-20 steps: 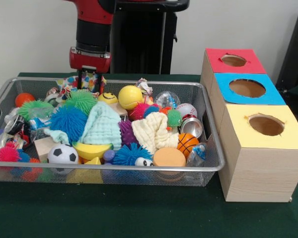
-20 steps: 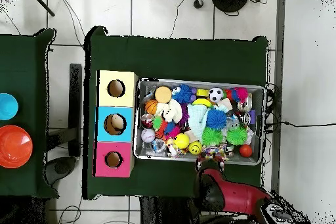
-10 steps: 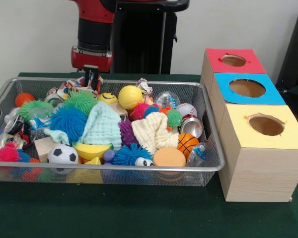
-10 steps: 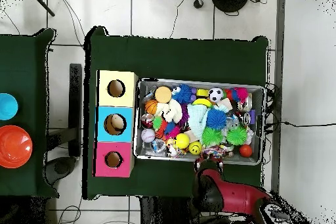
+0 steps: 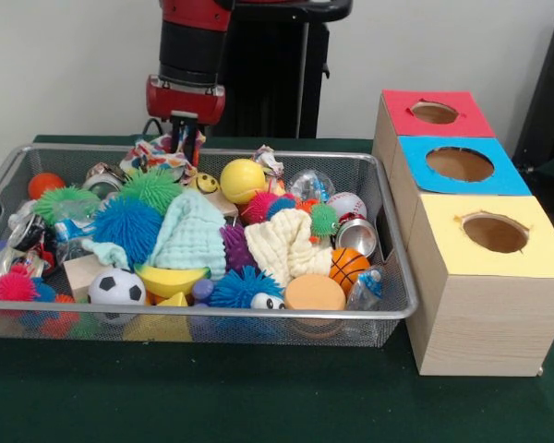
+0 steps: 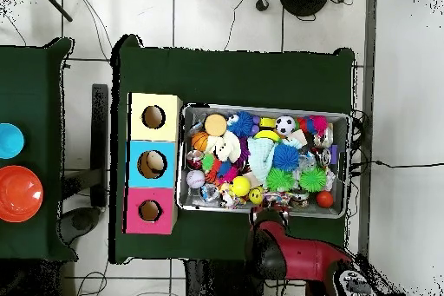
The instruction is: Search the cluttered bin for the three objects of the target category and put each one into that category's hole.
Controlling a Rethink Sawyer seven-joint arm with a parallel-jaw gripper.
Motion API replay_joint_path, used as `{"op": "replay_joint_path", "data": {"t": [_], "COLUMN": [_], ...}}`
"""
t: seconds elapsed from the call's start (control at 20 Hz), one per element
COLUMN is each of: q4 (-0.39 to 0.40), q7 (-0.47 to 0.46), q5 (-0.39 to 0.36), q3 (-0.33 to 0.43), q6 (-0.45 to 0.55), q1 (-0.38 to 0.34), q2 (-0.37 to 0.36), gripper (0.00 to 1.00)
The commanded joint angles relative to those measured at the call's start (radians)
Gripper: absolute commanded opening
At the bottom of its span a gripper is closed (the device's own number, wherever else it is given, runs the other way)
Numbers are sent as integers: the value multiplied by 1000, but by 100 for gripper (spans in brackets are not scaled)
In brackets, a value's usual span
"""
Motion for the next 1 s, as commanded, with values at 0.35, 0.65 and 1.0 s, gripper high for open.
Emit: {"op": "replay_joint_path", "data": {"t": [0.35,0.65,1.0], "q4": [3,12,27], "q7": [210,226,242], "q5": [192,270,362], "q3": [51,39,35], "q6": [188,219,235], "q1": [144,208,279], "q2": [-144,-172,-180], "gripper": [0,0,0]}}
